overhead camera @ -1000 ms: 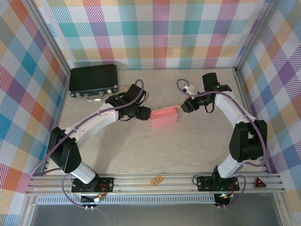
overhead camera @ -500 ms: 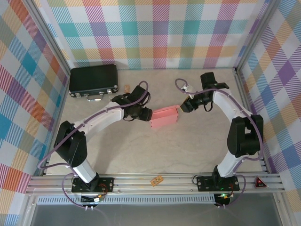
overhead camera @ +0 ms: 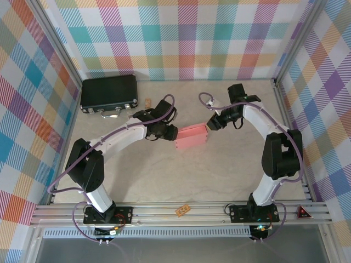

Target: Fold the paper box

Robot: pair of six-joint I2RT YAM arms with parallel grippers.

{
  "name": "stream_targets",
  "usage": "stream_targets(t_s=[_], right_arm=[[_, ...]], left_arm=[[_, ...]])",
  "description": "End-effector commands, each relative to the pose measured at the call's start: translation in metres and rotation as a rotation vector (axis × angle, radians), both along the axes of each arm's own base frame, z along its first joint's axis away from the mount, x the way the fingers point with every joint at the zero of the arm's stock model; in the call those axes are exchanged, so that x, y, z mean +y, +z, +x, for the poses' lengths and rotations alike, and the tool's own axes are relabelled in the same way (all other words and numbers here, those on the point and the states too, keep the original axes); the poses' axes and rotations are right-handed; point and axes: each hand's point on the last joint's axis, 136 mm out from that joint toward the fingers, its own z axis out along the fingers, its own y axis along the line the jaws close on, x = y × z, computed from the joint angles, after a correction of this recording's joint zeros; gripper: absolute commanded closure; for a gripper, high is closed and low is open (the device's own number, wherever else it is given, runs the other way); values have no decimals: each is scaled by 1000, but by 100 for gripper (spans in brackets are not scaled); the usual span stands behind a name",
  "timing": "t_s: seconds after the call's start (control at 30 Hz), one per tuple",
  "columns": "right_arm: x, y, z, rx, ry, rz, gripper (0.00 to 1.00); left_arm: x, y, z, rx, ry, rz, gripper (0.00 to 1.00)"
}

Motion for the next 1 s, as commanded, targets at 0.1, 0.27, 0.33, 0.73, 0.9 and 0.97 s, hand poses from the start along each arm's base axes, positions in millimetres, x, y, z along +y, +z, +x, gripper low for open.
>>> stream_targets(t_s=[0.1,0.27,0.33,0.73,0.9,0.97], right_arm=[[2,2,0,20,-17,-9,67],[-1,1,0,20,-34,-28,69],[-2,1,-1,18,-38,-32,69],[0,5,-7,36,-40,-23,76],[2,5,-11,47,-36,-21,80],[3,5,-12,49,-36,-21,81]], left_arm=[[-4,12,10,-29,18,-23,62],[-4,13,10,-31,18,-25,65],[-4,14,10,-31,18,-27,66],[-10,16,11,-31,10,-53,72],[-13,17,10,-23,0,-68,75],[-13,17,10,-23,0,-71,77]])
